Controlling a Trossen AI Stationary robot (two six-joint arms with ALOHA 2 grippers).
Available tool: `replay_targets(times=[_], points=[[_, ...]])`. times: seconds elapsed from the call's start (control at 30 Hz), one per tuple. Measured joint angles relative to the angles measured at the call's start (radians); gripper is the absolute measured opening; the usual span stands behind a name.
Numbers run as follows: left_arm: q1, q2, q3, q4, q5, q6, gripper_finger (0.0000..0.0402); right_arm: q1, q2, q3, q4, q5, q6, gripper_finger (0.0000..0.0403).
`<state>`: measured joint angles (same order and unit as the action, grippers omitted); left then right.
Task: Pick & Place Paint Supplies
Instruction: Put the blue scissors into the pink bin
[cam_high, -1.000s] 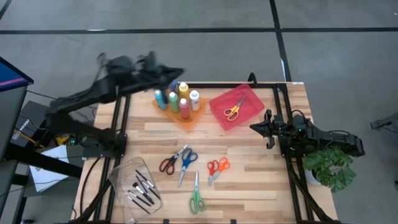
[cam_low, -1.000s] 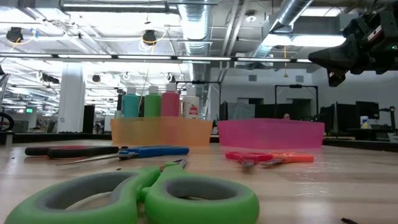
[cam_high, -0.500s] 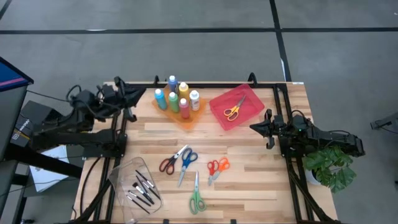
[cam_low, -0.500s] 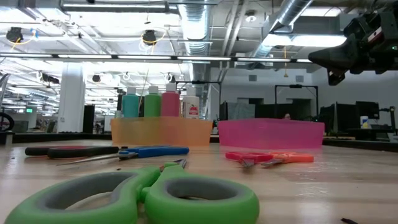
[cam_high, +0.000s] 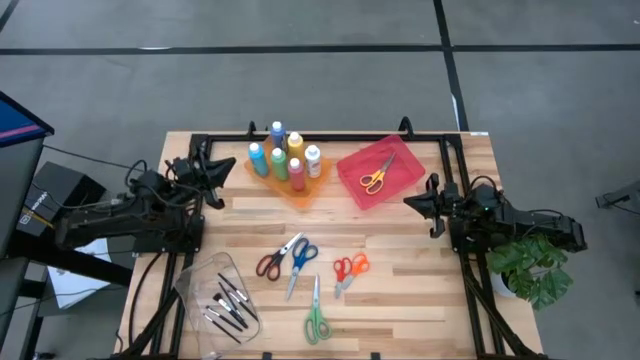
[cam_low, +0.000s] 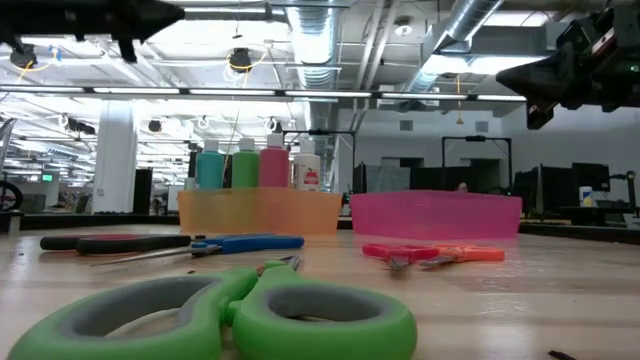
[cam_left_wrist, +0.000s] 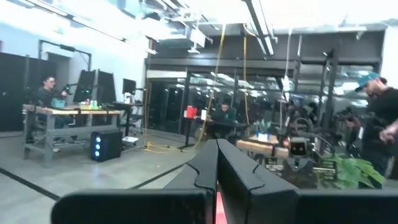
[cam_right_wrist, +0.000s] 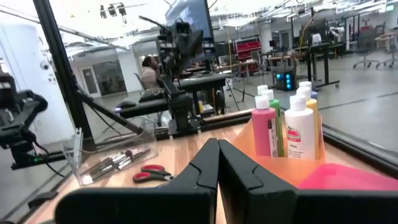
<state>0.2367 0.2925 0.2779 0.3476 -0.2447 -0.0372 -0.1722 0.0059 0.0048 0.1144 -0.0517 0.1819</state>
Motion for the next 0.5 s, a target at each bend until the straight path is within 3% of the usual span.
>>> replay_targets(times=[0.3, 0.5], points=[[-0.003, -0.084, -0.257, 0.185, -0.056, -0.099, 0.0000, -0.006, 0.000, 0.000, -0.002, 0.004, 0.004, 0.0000], [-0.075, -0.075, -0.271, 0.136, -0.063, -0.132, 0.0000, -0.007, 0.000, 0.000, -0.006, 0.084, -0.005, 0.0000]])
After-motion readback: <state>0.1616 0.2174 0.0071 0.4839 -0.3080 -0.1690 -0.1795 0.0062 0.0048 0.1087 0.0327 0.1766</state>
